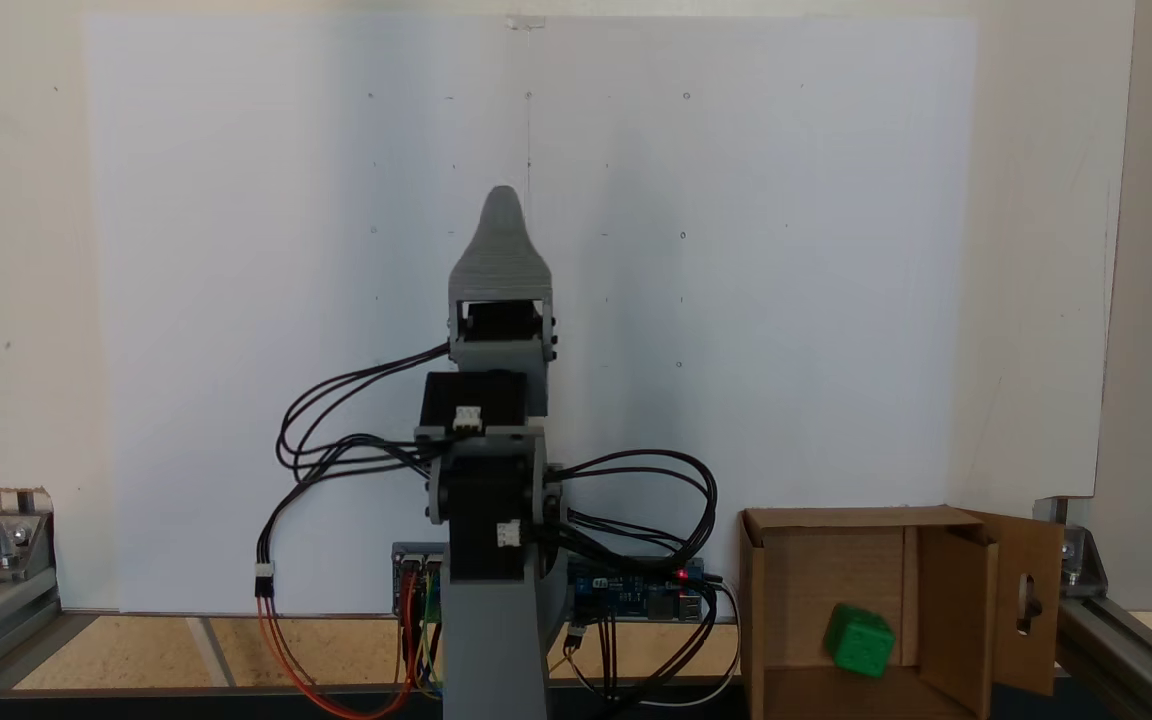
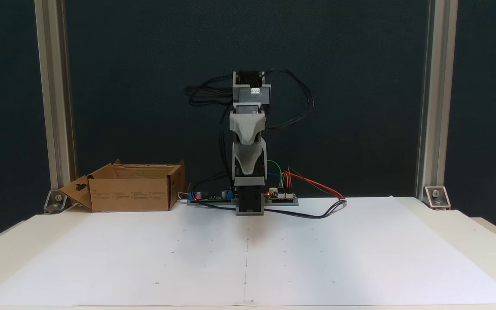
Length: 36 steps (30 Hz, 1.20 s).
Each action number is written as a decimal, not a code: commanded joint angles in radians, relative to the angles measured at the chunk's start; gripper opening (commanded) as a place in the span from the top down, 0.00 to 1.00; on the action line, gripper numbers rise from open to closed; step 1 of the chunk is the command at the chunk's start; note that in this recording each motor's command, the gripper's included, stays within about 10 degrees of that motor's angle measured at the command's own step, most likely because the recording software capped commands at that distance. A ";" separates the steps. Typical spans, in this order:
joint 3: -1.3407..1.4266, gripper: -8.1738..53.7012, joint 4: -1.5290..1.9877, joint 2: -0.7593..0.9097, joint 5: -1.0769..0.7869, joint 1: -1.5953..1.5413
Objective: Grasp a green dice and put it in the bin.
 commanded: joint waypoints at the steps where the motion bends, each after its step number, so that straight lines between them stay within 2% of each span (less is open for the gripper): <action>1: 0.014 0.13 -0.159 0.061 0.040 0.002; 9: 0.135 0.13 -0.507 0.187 0.041 0.015; 17: 0.364 0.17 -0.851 0.189 0.029 0.072; 36: 0.793 0.17 -1.613 0.192 -0.011 0.069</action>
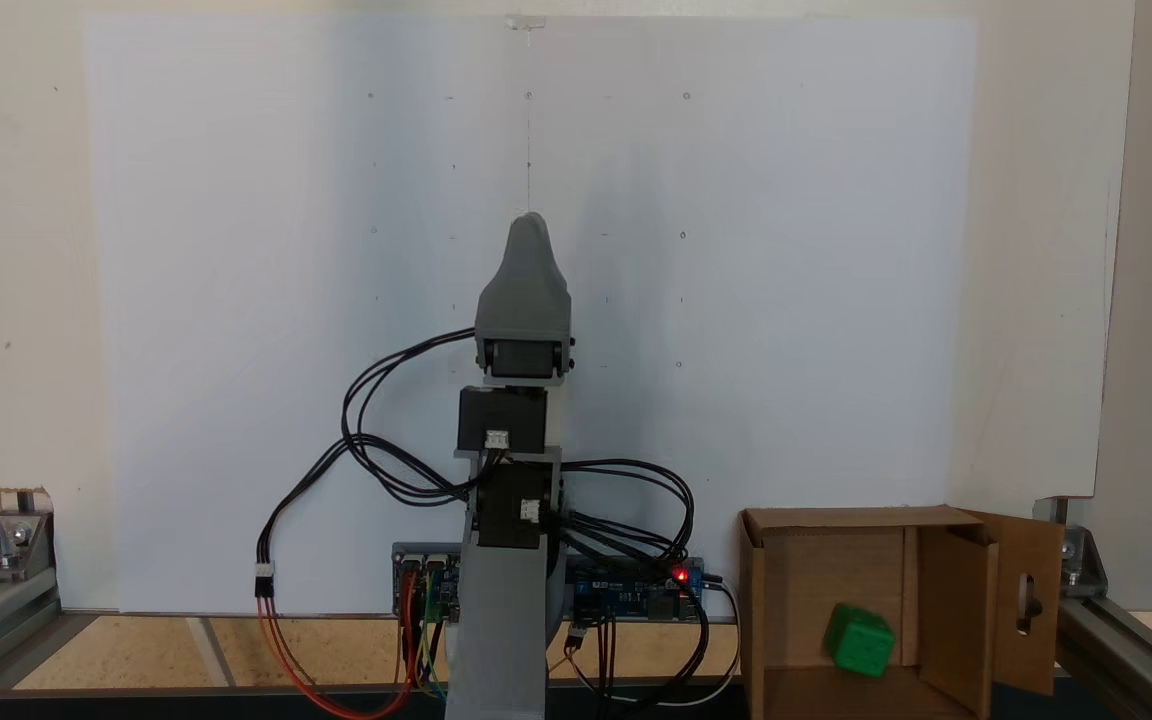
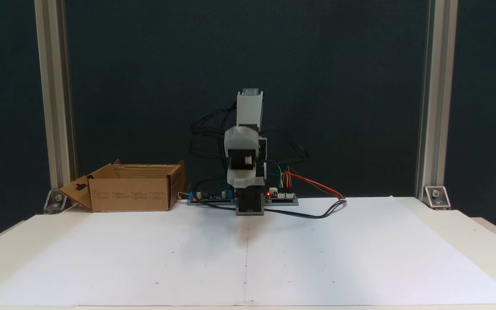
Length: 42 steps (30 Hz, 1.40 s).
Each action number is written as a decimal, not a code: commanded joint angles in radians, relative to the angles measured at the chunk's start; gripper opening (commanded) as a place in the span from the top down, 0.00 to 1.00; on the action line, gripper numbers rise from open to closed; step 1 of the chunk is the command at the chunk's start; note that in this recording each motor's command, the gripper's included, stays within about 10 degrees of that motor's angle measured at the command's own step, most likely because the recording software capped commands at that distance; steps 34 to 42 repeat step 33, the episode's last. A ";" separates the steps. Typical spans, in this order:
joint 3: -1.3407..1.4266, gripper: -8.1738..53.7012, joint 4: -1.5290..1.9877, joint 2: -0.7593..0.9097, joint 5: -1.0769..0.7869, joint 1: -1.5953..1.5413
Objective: Grasp a green dice and put it in the bin.
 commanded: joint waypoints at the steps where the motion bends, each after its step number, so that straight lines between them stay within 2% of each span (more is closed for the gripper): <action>1: 0.017 0.17 -0.164 0.118 -0.009 0.008; 9: 0.270 0.15 -0.472 0.117 -0.009 0.009; 16: 0.270 0.15 -0.733 0.112 -0.005 -0.003; 42: 0.270 0.15 -0.724 0.110 -0.006 -0.002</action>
